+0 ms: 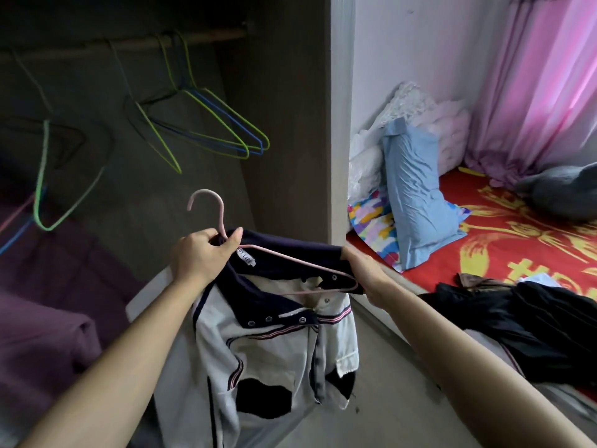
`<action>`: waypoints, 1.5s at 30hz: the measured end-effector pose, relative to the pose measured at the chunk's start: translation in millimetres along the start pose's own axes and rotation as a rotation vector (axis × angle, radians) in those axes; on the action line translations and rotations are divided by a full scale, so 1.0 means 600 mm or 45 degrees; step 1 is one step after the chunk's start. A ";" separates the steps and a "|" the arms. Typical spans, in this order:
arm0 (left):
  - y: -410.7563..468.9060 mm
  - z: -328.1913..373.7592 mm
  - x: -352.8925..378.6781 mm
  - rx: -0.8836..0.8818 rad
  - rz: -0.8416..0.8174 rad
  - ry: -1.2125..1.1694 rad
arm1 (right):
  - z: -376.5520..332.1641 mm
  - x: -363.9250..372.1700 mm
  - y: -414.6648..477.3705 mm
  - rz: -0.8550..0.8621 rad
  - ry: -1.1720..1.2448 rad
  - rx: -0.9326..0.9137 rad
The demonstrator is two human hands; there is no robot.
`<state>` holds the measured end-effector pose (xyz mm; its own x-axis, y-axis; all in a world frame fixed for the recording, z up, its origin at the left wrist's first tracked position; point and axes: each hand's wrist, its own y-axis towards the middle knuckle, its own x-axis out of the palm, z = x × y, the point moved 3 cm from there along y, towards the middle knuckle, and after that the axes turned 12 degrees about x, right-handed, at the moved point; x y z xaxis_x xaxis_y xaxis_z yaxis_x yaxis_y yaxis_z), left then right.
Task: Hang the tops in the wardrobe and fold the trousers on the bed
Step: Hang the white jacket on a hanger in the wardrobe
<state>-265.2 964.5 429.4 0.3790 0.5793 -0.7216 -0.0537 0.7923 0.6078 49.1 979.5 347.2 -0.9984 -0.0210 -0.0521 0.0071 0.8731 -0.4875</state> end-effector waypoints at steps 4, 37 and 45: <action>0.000 0.030 0.008 -0.046 0.019 -0.198 | 0.002 -0.020 -0.006 0.310 0.034 -0.227; -0.025 0.001 0.061 -0.188 -0.515 -1.073 | 0.035 -0.060 -0.018 -0.134 0.113 -0.064; -0.044 0.054 0.050 -0.173 -0.574 -1.251 | 0.016 -0.082 -0.017 0.303 0.318 -0.180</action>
<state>-222.3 955.0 402.4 0.9593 -0.1280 -0.2518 0.1963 0.9431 0.2683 99.0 966.8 346.4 -0.9528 0.2947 0.0732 0.2501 0.8984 -0.3610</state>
